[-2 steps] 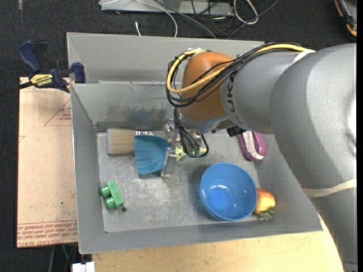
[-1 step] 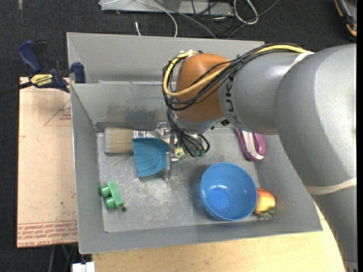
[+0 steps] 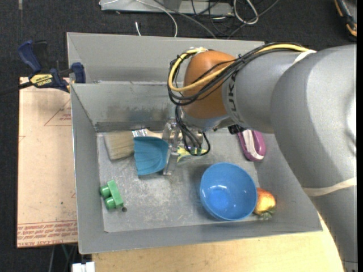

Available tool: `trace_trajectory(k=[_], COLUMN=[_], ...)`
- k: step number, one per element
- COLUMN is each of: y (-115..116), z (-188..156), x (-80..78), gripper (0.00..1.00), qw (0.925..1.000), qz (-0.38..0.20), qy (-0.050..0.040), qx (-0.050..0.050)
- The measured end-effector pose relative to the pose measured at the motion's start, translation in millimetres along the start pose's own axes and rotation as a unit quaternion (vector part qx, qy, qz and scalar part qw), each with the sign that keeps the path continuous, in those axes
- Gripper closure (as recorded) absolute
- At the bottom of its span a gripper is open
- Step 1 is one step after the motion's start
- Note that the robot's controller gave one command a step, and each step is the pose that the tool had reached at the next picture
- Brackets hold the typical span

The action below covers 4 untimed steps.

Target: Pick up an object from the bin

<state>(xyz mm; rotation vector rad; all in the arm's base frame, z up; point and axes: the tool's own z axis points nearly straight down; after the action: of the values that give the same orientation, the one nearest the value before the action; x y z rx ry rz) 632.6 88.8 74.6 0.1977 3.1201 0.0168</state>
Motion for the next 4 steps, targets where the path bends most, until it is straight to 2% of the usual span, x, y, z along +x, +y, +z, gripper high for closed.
trace_trajectory(k=[1, 2, 3, 4], y=[12.7, 7.6, 7.6, 9.2], z=[2.5, 1.9, 1.9, -93.4], x=[3.2, -10.7, -10.5, -6.8], gripper=[0.0, 1.0, 1.0, 1.0], qw=[0.9871, 0.9998, 0.9998, 0.9995], qz=[-0.16, 0.021, 0.021, 0.029], qy=[-0.0017, -0.0038, -0.0034, -0.0087], qx=[-0.001, -0.001, -0.001, -0.003])
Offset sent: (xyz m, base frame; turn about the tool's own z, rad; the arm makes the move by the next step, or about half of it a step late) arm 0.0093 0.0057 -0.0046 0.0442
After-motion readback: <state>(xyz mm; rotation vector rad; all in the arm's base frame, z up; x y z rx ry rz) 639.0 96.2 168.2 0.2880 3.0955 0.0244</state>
